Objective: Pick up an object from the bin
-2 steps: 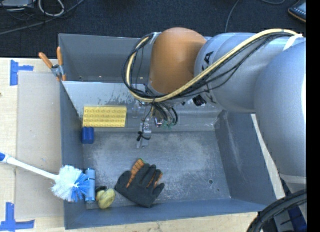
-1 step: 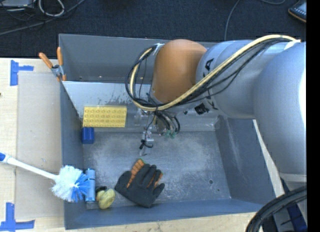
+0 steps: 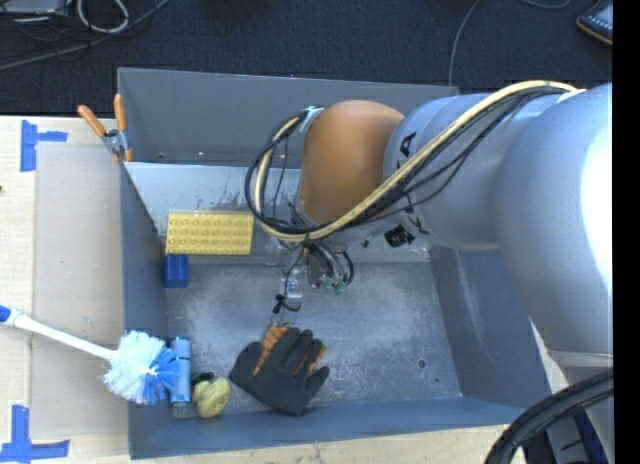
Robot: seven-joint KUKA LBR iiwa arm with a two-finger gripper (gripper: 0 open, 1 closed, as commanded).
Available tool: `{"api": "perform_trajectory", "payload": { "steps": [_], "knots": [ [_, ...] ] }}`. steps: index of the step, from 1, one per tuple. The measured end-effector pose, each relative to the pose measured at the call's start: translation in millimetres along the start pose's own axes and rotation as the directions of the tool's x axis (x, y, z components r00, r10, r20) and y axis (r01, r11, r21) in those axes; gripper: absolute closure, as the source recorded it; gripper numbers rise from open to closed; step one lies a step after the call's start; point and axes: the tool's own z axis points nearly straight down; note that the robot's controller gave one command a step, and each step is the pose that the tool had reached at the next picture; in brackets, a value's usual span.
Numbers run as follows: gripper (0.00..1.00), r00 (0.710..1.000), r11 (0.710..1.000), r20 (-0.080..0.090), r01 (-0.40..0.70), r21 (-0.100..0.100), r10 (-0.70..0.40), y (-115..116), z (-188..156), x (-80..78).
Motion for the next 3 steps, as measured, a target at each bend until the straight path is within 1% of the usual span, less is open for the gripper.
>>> {"api": "perform_trajectory", "payload": {
  "steps": [1,2,3],
  "knots": [
    [0.0,1.0,1.0,-0.002,0.026,0.001,-0.026,-12.8,19.7,18.3],
    [0.0,0.993,0.993,0.003,0.116,0.0,-0.116,-13.1,17.9,10.9],
    [0.0,0.98,0.98,-0.004,0.198,0.001,-0.198,4.4,37.8,66.4]
  ]
}}
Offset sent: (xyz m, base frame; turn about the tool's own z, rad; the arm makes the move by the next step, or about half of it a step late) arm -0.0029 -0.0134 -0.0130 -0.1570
